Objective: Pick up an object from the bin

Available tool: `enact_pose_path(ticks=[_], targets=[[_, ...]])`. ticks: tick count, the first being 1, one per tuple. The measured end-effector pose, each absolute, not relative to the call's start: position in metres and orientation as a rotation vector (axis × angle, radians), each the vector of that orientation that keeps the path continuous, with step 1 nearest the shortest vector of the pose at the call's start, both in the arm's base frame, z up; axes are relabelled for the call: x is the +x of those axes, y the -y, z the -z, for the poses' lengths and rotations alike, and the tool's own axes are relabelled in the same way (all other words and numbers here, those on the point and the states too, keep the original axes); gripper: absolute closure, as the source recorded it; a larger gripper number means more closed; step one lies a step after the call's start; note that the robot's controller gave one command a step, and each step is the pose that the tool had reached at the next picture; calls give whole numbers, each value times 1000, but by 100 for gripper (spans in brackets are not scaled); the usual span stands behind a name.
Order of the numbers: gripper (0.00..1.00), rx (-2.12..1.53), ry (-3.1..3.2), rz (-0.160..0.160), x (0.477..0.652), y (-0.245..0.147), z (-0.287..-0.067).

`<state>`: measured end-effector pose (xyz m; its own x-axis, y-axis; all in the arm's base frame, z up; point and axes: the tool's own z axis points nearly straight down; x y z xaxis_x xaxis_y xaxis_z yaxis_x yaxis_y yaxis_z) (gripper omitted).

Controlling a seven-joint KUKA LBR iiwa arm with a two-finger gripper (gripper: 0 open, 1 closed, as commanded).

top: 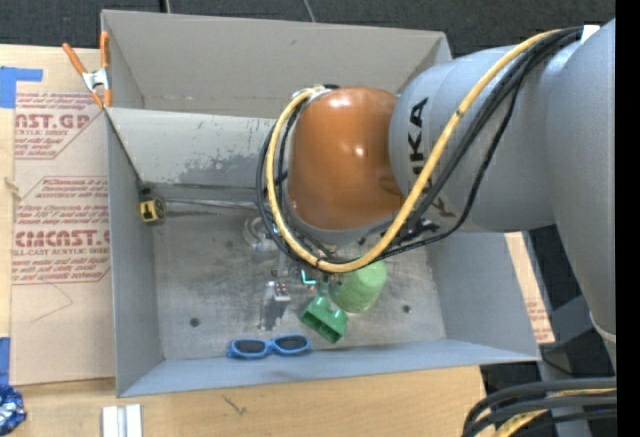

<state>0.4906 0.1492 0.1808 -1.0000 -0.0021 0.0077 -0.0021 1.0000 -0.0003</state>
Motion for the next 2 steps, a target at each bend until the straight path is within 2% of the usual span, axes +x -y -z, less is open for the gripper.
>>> enact_pose_path(ticks=[1, 2], targets=[[0, 84, 3137, -6, 489, -65, -156], [0, 1038, 2975, 3, 493, -55, -75]])
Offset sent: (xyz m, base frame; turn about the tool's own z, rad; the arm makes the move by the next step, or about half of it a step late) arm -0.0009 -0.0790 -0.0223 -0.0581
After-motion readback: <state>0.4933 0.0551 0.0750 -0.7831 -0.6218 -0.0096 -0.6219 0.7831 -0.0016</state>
